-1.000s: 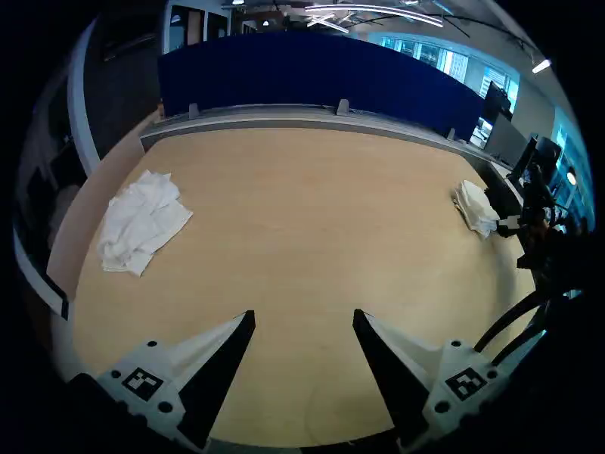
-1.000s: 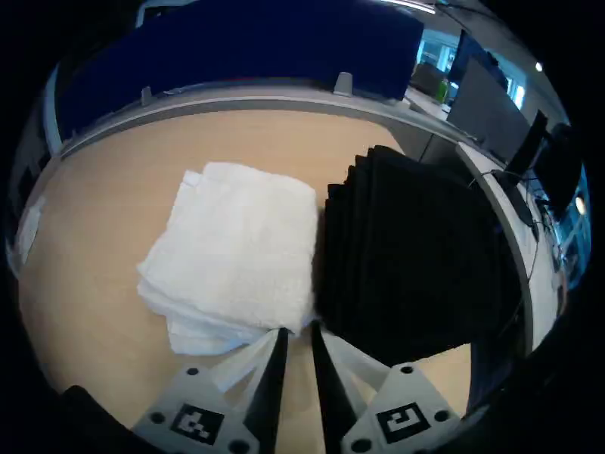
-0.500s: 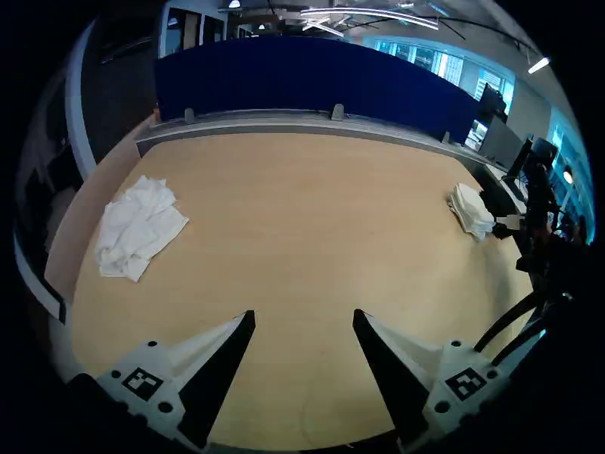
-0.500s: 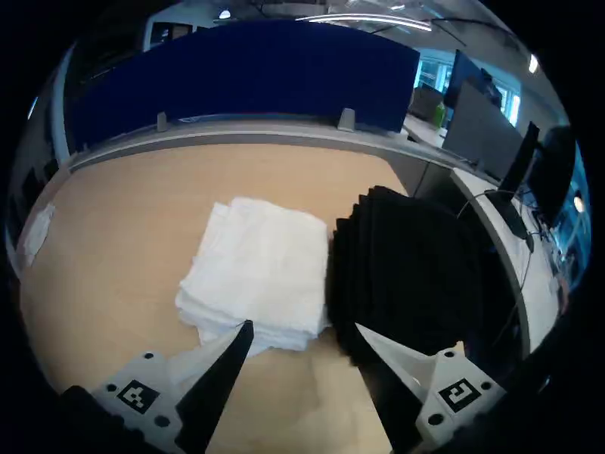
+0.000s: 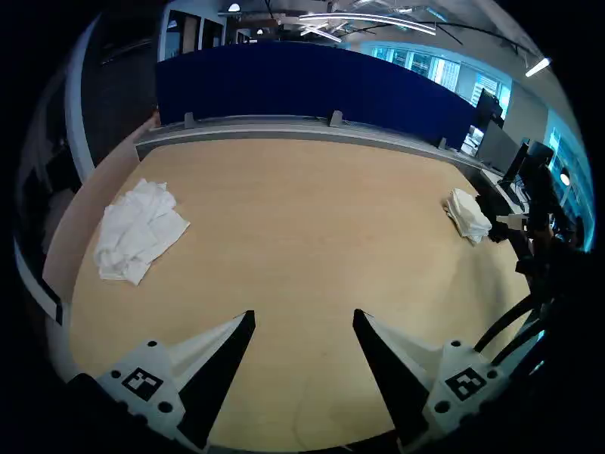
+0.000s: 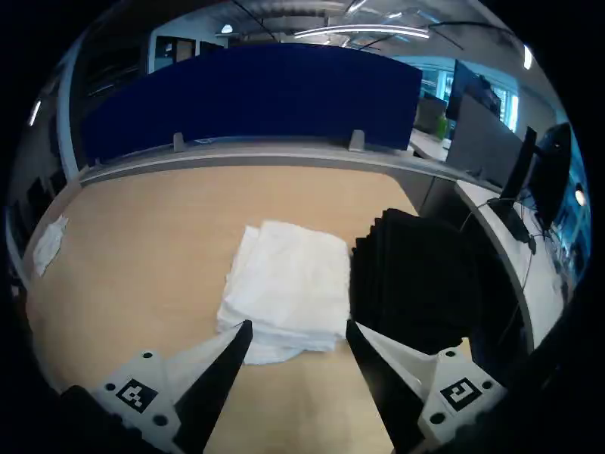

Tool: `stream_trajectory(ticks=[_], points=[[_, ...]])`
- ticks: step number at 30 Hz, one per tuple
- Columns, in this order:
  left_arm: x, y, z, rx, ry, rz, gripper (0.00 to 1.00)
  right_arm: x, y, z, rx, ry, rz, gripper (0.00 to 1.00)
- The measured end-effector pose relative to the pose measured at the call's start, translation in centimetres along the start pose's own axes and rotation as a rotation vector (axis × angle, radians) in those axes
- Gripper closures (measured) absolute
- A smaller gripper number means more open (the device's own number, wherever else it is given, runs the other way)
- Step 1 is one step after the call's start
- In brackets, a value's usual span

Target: Fold towel

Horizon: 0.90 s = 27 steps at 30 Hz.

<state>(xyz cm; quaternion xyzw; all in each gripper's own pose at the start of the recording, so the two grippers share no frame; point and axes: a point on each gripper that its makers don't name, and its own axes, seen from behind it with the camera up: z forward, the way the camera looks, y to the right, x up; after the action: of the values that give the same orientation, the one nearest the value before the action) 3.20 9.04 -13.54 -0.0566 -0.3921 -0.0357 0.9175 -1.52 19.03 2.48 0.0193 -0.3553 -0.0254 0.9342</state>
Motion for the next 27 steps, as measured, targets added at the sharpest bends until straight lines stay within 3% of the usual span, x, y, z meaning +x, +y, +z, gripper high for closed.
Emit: stream_trajectory(ticks=[7, 20, 27], points=[[0.6, -0.2, -0.1, -0.013, 0.024, 0.000, 0.04, 3.5, -4.4, -3.6, 0.039, 0.119, -0.021, 0.00], [3.8, 0.1, 0.8, -0.050, 0.105, 0.031, 0.04, 12.6, -14.2, -14.7, 0.090, 0.492, -0.018, 0.00], [5.3, -0.2, 0.9, -0.052, 0.160, 0.024, 0.04, 14.9, -16.6, -18.8, 0.065, 0.622, 0.001, 0.00]])
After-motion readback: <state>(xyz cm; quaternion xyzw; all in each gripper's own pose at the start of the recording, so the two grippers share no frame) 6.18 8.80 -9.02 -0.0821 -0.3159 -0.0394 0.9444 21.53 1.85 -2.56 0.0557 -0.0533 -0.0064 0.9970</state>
